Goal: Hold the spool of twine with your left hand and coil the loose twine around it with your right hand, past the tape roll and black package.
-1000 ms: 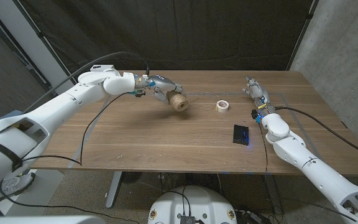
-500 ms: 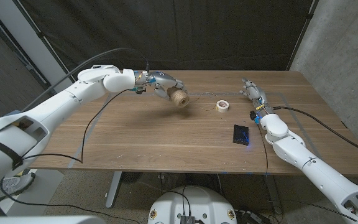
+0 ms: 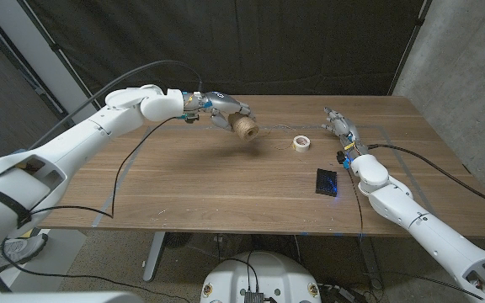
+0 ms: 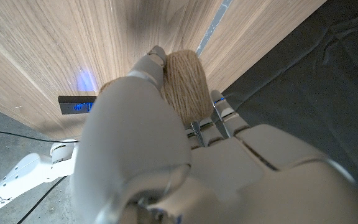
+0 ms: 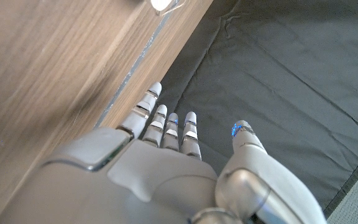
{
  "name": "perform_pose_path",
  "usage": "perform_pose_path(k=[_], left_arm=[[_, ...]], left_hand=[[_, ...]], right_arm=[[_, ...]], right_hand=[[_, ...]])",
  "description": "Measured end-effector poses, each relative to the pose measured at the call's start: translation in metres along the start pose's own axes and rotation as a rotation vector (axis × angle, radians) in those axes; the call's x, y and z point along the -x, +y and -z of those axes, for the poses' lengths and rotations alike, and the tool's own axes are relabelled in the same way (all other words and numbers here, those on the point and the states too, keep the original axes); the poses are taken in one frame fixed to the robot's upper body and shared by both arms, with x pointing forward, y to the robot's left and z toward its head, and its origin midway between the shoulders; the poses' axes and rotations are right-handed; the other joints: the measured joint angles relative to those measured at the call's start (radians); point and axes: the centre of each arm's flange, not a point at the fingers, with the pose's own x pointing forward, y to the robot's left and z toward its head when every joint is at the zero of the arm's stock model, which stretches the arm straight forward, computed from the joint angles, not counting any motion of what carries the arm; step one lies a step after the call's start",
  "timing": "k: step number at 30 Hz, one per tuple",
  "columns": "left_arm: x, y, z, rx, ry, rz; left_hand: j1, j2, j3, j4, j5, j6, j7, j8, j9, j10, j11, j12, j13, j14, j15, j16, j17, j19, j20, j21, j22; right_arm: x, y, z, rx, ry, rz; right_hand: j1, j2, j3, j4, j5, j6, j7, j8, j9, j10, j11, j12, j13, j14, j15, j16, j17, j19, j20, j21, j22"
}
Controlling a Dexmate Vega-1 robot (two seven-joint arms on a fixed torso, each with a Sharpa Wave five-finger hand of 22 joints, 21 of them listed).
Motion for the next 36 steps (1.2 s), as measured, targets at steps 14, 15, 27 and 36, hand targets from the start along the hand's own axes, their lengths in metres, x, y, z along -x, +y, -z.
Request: perform_pose_path(k=[14,15,27,36], left_arm=[[-0.001,0.009,-0.003,0.000,0.001,-0.014],[-0.001,0.009,-0.003,0.001,0.002,-0.014],[-0.001,0.016,-0.005,0.005,0.002,-0.025],[-0.002,0.020,-0.005,0.007,0.000,-0.030]], left_hand=[[-0.002,0.002,0.000,0.000,0.000,0.000,0.000,0.000,0.005,0.000,0.000,0.000,0.006,0.000,0.000,0.000,0.000,0.000,0.000,0.000,0.000],[-0.002,0.002,0.000,0.000,0.000,0.000,0.000,0.000,0.005,-0.001,0.001,0.000,0.006,0.000,0.000,0.000,0.000,0.000,0.000,0.000,0.000],[-0.010,0.009,-0.004,0.004,0.000,0.000,0.000,0.000,0.009,-0.004,0.003,0.000,0.006,0.000,0.000,-0.001,0.000,-0.004,-0.004,0.004,0.000],[-0.010,0.009,-0.004,0.004,0.000,0.000,0.000,0.000,0.010,-0.004,0.003,0.001,0.007,0.000,0.000,-0.001,0.000,-0.004,-0.004,0.004,0.000]], right_arm=[[0.005,0.003,-0.001,0.022,0.002,-0.020],[0.006,0.003,-0.001,0.022,0.002,-0.021],[0.006,0.011,-0.003,0.056,-0.003,-0.043],[0.004,0.017,-0.005,0.068,-0.002,-0.064]], right_hand=[[0.021,-0.003,0.004,-0.021,0.000,0.025,-0.014,0.000,0.005,0.033,0.002,0.006,0.000,0.016,-0.009,0.003,-0.003,0.007,-0.007,0.000,0.000],[0.024,-0.005,0.004,-0.026,0.000,0.028,-0.017,0.000,0.005,0.033,0.002,0.006,0.000,0.016,-0.009,0.003,-0.003,0.007,-0.007,0.000,0.000],[0.077,-0.010,0.015,-0.063,0.000,0.058,-0.047,0.005,0.005,0.065,-0.020,0.010,0.000,0.038,-0.028,0.003,-0.007,0.023,-0.009,0.000,0.000],[0.102,-0.012,0.021,-0.079,-0.004,0.065,-0.054,0.005,0.005,0.077,-0.032,0.010,0.004,0.050,-0.036,0.003,-0.007,0.029,-0.014,0.000,0.000]])
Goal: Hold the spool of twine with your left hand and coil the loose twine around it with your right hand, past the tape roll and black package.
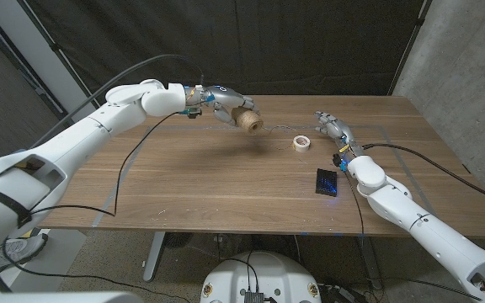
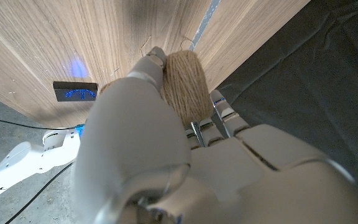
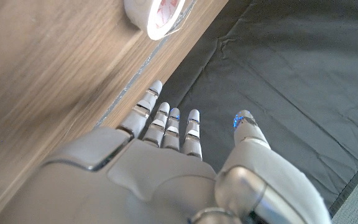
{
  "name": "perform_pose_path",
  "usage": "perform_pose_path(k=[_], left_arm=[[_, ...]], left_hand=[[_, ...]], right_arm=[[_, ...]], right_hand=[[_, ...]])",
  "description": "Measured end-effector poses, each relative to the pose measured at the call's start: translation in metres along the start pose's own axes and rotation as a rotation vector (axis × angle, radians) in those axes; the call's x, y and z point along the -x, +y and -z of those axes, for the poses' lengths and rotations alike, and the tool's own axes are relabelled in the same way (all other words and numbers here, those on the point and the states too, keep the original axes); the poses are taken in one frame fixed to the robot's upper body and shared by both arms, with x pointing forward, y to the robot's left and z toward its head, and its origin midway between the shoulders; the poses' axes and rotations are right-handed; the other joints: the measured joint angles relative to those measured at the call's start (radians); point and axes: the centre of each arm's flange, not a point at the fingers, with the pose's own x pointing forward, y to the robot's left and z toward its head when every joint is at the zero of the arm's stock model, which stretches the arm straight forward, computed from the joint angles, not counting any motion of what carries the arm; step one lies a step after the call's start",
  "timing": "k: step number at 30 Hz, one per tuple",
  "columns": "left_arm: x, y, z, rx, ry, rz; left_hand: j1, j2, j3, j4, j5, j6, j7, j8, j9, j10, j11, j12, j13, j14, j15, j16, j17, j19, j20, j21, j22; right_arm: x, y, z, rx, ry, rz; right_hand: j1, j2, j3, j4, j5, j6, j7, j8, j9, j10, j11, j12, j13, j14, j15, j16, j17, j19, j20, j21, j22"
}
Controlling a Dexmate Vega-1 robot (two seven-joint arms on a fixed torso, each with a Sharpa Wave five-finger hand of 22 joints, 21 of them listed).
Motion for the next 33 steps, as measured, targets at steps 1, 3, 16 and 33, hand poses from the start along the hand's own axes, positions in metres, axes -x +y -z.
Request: perform_pose_path(k=[1,3,16,33], left_arm=[[0.000,0.000,0.000,0.001,0.000,0.000],[0.000,0.002,0.000,0.000,0.000,-0.002],[-0.002,0.011,0.007,0.002,0.008,-0.016],[-0.013,0.025,0.012,-0.012,-0.005,-0.036]], left_hand=[[0.000,0.000,0.000,0.000,0.000,0.000,0.000,0.000,0.003,0.000,0.000,0.002,0.000,0.000,0.000,0.000,0.000,0.000,0.000,0.000,0.000],[0.000,0.000,0.000,0.000,0.000,0.000,0.000,0.000,0.004,0.000,0.000,0.003,0.002,0.000,0.000,0.000,0.000,0.000,0.000,0.000,0.000],[-0.011,0.005,0.000,0.000,0.000,0.005,-0.005,0.000,0.004,0.000,0.000,0.003,0.003,0.000,0.000,0.000,0.000,0.000,0.000,0.000,0.000],[-0.014,0.005,0.000,0.000,0.006,0.011,0.000,0.000,0.009,0.000,0.000,0.001,0.007,0.000,0.000,-0.008,0.000,0.000,0.000,0.004,0.000]], right_arm=[[0.000,0.001,-0.001,0.000,-0.001,-0.001],[-0.001,0.002,-0.001,0.000,0.000,-0.008],[-0.010,0.013,-0.003,0.001,-0.003,-0.047],[-0.021,0.023,-0.010,0.023,-0.015,-0.067]], right_hand=[[0.005,-0.005,0.000,0.000,0.000,0.003,-0.003,0.000,0.000,0.000,0.000,0.000,0.000,0.000,0.000,0.000,0.000,0.000,0.000,0.000,0.000],[0.004,-0.005,0.002,-0.002,0.000,0.005,-0.005,0.000,0.000,0.000,0.000,0.000,0.000,0.000,0.000,0.000,0.000,0.000,0.000,0.000,0.000],[0.046,-0.020,0.007,-0.007,-0.004,0.008,-0.027,0.000,0.000,0.014,-0.014,0.000,0.000,0.016,-0.016,0.000,0.000,0.007,-0.007,0.000,0.000],[0.118,-0.069,0.005,-0.017,-0.004,0.064,-0.031,0.010,0.000,0.078,-0.023,0.008,0.005,0.066,-0.014,0.011,0.003,0.044,-0.008,0.008,0.000]])
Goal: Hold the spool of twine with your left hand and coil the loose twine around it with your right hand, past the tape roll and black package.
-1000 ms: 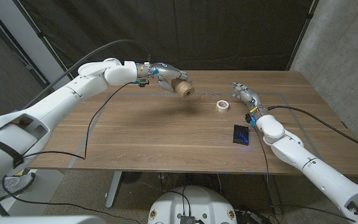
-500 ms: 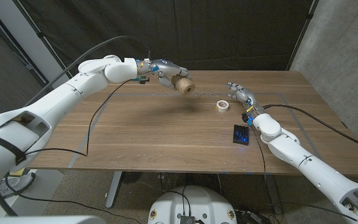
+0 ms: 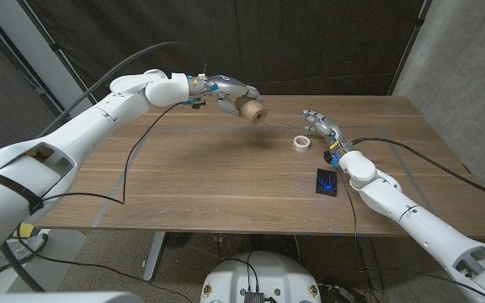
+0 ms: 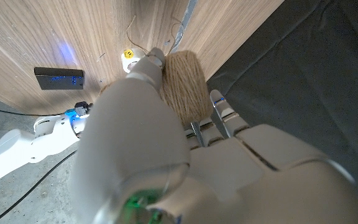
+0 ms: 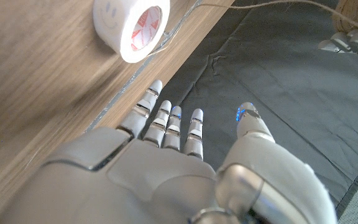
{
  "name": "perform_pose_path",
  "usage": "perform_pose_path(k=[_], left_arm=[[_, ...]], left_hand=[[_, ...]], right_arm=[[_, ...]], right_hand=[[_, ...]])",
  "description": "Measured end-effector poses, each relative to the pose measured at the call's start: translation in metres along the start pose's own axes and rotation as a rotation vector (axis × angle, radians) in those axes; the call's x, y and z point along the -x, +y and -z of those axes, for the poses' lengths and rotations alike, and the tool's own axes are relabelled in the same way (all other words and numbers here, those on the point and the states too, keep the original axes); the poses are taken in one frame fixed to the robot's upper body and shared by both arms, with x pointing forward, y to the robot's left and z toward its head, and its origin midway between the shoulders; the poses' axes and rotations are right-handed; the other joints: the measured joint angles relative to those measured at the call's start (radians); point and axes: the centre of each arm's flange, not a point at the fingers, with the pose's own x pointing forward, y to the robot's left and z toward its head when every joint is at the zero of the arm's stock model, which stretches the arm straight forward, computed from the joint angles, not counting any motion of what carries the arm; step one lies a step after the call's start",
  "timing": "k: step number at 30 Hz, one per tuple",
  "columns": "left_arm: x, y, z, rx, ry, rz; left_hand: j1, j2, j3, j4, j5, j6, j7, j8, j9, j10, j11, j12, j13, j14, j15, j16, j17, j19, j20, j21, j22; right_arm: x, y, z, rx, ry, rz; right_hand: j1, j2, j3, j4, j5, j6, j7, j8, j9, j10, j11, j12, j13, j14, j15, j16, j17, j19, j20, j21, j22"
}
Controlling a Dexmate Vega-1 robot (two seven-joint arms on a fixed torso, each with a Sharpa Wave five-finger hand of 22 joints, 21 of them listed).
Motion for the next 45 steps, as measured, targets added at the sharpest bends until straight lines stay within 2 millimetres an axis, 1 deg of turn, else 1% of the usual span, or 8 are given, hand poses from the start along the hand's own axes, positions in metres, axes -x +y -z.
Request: perform_pose_path(k=[3,15,18,27,29,31,40,45], left_arm=[[-0.001,0.001,0.000,-0.003,-0.003,-0.002],[-0.004,0.007,0.003,-0.011,-0.005,-0.010],[-0.005,0.008,0.004,-0.012,-0.005,-0.013],[-0.006,0.009,0.007,-0.007,0.011,-0.021],[-0.006,0.010,0.007,-0.006,0.015,-0.024],[-0.007,0.009,0.007,-0.002,0.020,-0.026],[-0.006,0.009,0.010,0.027,0.055,-0.052],[-0.007,0.008,0.009,0.044,0.064,-0.069]], left_hand=[[-0.002,0.000,0.000,0.000,0.000,0.000,0.000,0.000,0.003,0.000,0.000,0.000,0.000,0.000,0.000,0.000,0.000,0.000,0.000,0.000,0.000],[-0.008,0.000,0.000,0.000,0.002,0.000,0.000,0.000,0.004,0.002,0.002,-0.001,0.000,0.000,0.000,0.000,0.000,0.000,0.000,0.000,0.000],[-0.008,0.000,-0.004,-0.004,0.004,0.000,0.000,0.000,0.004,0.002,0.002,-0.001,0.001,0.000,0.000,0.000,0.000,0.000,0.000,0.004,0.000],[-0.009,-0.001,-0.004,-0.004,0.004,0.000,0.000,0.000,0.009,0.002,0.002,-0.001,0.006,0.000,0.000,0.000,0.000,0.000,0.000,0.004,0.000],[-0.010,-0.003,-0.004,-0.004,0.004,0.000,0.000,0.000,0.009,0.002,0.002,0.002,0.006,0.000,0.000,0.000,0.000,0.000,0.000,0.004,0.000],[-0.010,-0.003,-0.004,-0.004,0.004,0.000,0.000,0.000,0.009,0.002,0.002,0.002,0.006,0.000,0.000,0.000,0.000,0.000,0.000,0.004,0.000],[-0.012,-0.004,-0.004,-0.004,0.004,0.000,0.000,0.000,0.009,0.002,0.002,0.002,0.006,0.002,0.002,0.000,0.000,0.000,0.000,0.004,0.000],[-0.014,-0.004,-0.004,-0.004,0.004,0.000,0.000,0.000,0.010,0.002,0.002,0.002,0.006,0.002,0.002,-0.001,0.000,0.000,0.000,0.004,0.000]], right_arm=[[0.000,0.002,-0.004,0.005,-0.004,0.006],[0.000,0.008,-0.010,0.035,0.002,0.025],[0.000,0.009,-0.011,0.039,0.002,0.023],[0.000,0.012,-0.014,0.047,0.002,0.011],[0.000,0.013,-0.014,0.049,0.002,0.005],[0.000,0.013,-0.014,0.050,0.002,0.003],[-0.001,0.012,-0.015,0.060,0.000,-0.009],[-0.001,0.013,-0.015,0.068,0.001,-0.031]], right_hand=[[0.014,-0.015,-0.007,0.002,0.000,0.010,0.010,0.000,0.000,0.016,0.005,0.000,0.000,0.008,0.001,0.004,0.000,0.012,0.010,0.000,0.000],[0.023,-0.034,-0.017,0.011,0.000,0.010,0.010,-0.004,0.000,0.015,0.017,0.000,0.000,0.013,-0.004,0.004,0.000,0.012,0.010,0.000,0.001],[0.023,-0.034,-0.017,0.012,0.000,0.003,0.003,-0.008,0.003,0.012,0.014,-0.005,0.000,0.013,-0.004,0.004,0.000,0.012,0.010,0.000,0.005],[0.028,-0.039,-0.024,0.018,0.000,0.003,0.003,-0.008,0.005,0.006,0.018,-0.005,0.000,0.013,-0.004,-0.001,0.005,0.012,0.010,0.000,0.005],[0.028,-0.039,-0.024,0.018,0.000,0.003,0.003,-0.015,0.005,0.006,0.018,-0.005,0.000,0.013,-0.004,-0.001,0.005,0.012,0.010,0.000,0.005],[0.028,-0.039,-0.026,0.021,0.000,0.003,0.003,-0.016,0.005,0.006,0.018,-0.005,0.000,0.013,-0.004,-0.001,0.005,0.012,0.010,0.000,0.005],[0.032,-0.043,-0.027,0.021,0.000,0.003,0.003,-0.016,0.005,0.007,0.019,-0.013,0.005,0.013,-0.004,-0.001,0.005,0.012,0.010,0.000,0.005],[0.037,-0.046,-0.032,0.015,0.000,0.009,0.009,-0.016,0.005,0.010,0.022,-0.013,0.005,0.013,-0.004,-0.001,0.005,0.012,0.010,0.000,0.005]])
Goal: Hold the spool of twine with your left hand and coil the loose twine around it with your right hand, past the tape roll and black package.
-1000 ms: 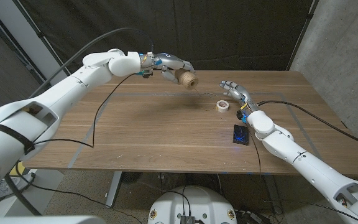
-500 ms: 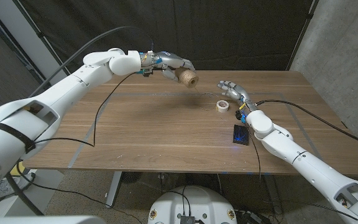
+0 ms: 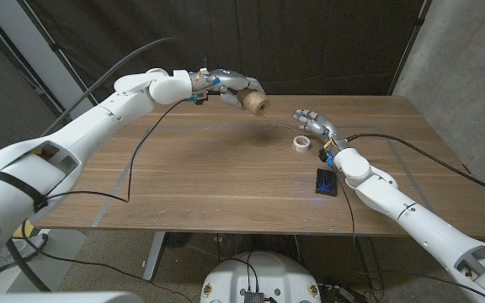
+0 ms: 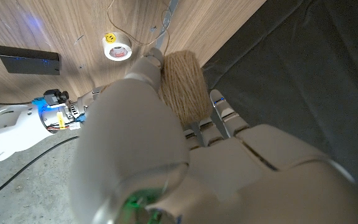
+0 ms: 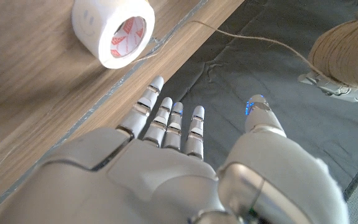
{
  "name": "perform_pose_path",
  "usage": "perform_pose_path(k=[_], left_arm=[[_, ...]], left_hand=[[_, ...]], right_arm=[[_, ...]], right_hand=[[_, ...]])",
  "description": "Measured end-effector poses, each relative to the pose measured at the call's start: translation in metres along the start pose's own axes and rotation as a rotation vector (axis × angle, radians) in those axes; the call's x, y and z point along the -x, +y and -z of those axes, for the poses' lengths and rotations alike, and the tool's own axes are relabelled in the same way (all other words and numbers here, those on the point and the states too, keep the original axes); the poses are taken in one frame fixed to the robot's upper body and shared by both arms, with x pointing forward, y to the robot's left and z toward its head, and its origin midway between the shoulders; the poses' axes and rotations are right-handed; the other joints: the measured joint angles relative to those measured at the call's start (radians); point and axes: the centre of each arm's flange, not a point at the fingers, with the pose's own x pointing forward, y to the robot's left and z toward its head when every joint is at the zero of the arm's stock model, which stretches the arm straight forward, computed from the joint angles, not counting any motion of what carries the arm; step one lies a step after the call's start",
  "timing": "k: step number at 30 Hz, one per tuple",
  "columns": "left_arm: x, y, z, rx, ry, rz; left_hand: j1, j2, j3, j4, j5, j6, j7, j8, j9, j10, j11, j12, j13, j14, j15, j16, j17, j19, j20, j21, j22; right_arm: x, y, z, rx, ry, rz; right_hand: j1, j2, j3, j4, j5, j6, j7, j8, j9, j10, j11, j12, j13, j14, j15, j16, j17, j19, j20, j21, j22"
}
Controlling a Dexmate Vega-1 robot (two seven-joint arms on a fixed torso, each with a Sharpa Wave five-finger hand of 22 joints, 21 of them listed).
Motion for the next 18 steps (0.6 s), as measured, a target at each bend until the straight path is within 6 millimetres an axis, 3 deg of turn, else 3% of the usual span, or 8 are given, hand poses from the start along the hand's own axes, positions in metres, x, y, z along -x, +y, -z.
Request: perform_pose_path(k=[18], left_arm=[[-0.0083,-0.0009,0.0017,0.061,0.037,-0.056]], left_hand=[[-0.008,0.001,0.000,0.000,-0.001,0.000,0.000,-0.006,0.004,0.004,0.004,-0.002,0.001,0.000,0.000,-0.006,-0.001,0.000,0.000,0.004,-0.003]], right_arm=[[-0.0077,0.0042,0.0005,0.007,-0.007,-0.076]], right_hand=[[0.023,-0.003,-0.004,0.004,0.000,0.021,0.011,0.000,0.000,0.000,0.000,0.000,0.000,0.000,0.000,0.000,0.000,0.000,0.000,-0.008,0.000]])
